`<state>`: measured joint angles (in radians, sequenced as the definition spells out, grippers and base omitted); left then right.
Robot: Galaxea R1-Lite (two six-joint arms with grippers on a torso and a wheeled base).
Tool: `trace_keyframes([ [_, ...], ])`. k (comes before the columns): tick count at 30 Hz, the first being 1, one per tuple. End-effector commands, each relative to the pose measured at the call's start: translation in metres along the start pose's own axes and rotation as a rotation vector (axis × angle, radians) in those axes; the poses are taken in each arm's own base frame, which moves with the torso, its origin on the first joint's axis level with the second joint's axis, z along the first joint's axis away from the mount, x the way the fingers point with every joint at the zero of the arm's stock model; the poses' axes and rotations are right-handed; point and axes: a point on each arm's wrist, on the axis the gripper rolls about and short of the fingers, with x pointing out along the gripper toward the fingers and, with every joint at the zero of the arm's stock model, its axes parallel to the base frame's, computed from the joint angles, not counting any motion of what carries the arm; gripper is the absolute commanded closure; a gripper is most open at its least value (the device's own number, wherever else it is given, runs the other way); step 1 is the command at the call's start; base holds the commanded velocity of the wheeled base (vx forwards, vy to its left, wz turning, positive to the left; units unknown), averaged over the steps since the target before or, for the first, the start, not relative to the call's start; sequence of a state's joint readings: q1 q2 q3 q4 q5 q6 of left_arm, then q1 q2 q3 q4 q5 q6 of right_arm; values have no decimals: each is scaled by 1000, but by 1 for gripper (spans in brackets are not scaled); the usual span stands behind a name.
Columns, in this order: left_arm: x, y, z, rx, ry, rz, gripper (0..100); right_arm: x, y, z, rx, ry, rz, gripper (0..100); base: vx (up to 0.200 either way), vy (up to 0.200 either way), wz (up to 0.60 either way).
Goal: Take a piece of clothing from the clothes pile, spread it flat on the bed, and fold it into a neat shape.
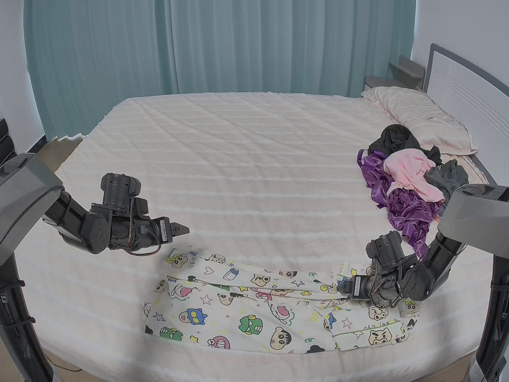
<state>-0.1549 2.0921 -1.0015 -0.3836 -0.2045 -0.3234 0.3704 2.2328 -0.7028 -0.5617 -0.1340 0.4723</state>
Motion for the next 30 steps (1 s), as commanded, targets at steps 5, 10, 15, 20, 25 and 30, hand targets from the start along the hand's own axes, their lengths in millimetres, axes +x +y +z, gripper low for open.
trace_keyframes([
  [5,13,14,-10,-17,46,8,0,0,0,-2,1,3,1,0,0,0,0],
  [10,17,13,-11,-15,84,-97,0,-1,1,-2,0,3,4,0,0,0,0],
  [15,30,19,-17,67,121,-144,0,-1,4,-5,9,9,6,0,0,0,0],
  [20,44,23,-20,90,132,-145,0,-1,5,-6,2,14,7,0,0,0,0],
  [25,49,23,-15,96,117,-157,0,-2,6,-7,0,16,5,0,0,0,0],
  [30,51,21,-11,100,109,-172,0,-1,6,-7,0,17,4,0,0,0,0],
])
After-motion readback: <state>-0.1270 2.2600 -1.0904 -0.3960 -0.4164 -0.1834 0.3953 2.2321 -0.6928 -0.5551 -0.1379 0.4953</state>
